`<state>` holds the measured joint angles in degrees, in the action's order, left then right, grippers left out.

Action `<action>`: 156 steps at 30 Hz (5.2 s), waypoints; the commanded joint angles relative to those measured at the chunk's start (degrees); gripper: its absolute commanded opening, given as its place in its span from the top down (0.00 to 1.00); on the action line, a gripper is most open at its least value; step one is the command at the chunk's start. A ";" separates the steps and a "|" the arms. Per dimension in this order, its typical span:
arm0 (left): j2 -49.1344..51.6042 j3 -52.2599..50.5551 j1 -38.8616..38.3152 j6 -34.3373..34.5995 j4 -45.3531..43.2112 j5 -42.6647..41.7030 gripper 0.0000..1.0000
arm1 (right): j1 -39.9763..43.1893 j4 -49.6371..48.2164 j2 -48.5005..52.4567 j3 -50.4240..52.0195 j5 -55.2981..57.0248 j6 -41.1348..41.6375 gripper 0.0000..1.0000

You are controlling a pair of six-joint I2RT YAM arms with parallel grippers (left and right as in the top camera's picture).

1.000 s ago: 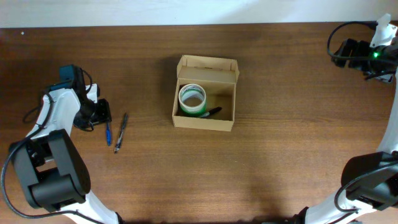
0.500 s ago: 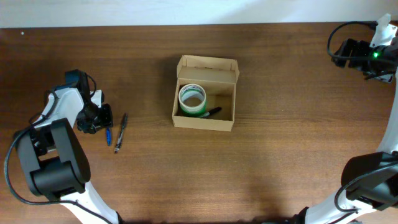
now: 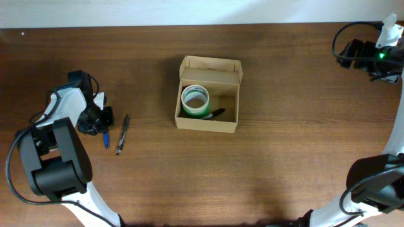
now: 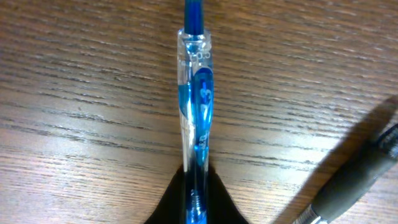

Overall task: Pack container
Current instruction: 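Close the left gripper on the blue pen and lift it, then carry the blue pen into the box and release it, then move the left gripper to the grey pen and grasp it, then carry the grey pen into the box and release it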

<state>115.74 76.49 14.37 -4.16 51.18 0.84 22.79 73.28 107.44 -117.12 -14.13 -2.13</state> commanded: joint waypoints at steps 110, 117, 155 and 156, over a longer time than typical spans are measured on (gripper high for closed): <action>-13.03 -6.97 -7.98 -11.91 -2.86 -1.49 0.37 | -0.26 0.00 0.09 -0.13 -0.66 0.09 0.01; -9.05 -6.97 -7.56 -21.20 -3.67 0.61 0.41 | -0.26 0.00 0.09 -0.13 -0.66 0.09 0.01; -12.59 38.05 -8.87 -29.27 11.96 -10.82 0.99 | -0.26 0.00 0.09 -0.13 -0.66 0.09 0.01; -13.29 41.53 -9.84 -32.00 13.16 -13.73 0.98 | -0.26 0.00 0.09 -0.13 -0.66 0.09 0.01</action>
<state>109.25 106.74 6.83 -27.40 61.41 -3.84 22.79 73.28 107.44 -117.12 -14.37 -1.93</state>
